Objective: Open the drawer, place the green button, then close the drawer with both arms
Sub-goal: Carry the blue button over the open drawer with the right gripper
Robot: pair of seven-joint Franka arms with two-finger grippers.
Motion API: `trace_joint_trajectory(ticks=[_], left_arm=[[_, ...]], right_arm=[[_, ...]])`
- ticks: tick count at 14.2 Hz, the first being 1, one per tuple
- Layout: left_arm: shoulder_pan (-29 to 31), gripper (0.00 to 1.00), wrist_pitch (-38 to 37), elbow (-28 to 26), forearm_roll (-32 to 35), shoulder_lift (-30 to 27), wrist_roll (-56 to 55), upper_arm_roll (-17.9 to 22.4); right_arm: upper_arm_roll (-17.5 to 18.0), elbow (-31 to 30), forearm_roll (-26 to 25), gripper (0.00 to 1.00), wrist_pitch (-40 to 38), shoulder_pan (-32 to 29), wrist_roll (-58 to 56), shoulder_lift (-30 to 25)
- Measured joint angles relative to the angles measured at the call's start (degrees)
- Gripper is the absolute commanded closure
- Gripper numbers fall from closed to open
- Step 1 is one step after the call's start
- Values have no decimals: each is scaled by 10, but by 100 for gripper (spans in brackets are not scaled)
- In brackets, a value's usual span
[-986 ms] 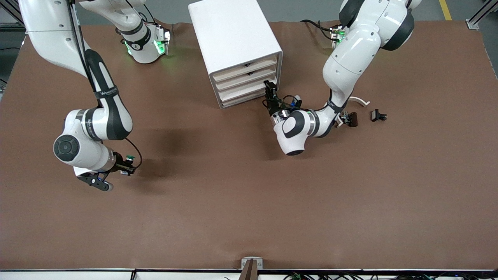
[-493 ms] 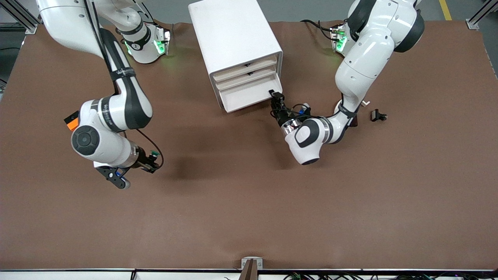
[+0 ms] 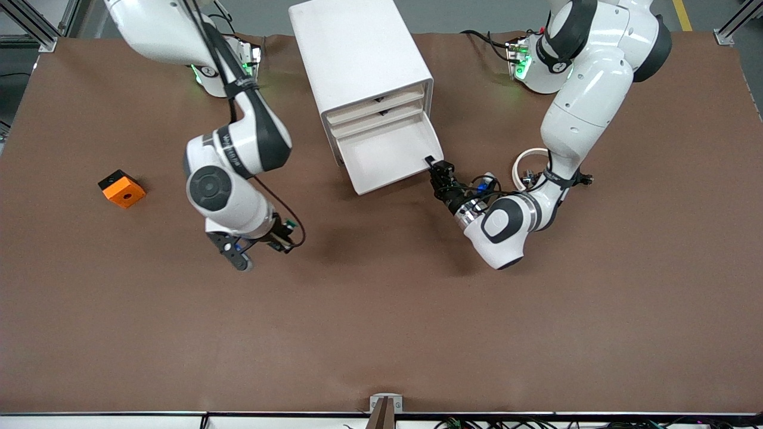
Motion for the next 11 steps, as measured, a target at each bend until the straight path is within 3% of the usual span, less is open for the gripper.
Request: trace_joint_trajectory(ticks=[1, 2, 3, 4, 5, 11], left_arm=[[4, 78, 0, 0, 0, 0, 0, 0], [6, 65, 0, 0, 0, 0, 0, 0], [7, 49, 0, 0, 0, 0, 1, 0], [7, 20, 0, 0, 0, 0, 2, 0], [6, 0, 0, 0, 0, 0, 3, 0], [8, 0, 1, 9, 0, 0, 11, 0]], right_arm=[[0, 0, 1, 100, 5, 16, 26, 1], [0, 0, 3, 100, 6, 33, 51, 2], [1, 1, 7, 100, 6, 54, 78, 3], [1, 1, 8, 100, 7, 76, 110, 3], [1, 3, 8, 100, 10, 99, 141, 4], [0, 11, 9, 100, 17, 170, 249, 6]])
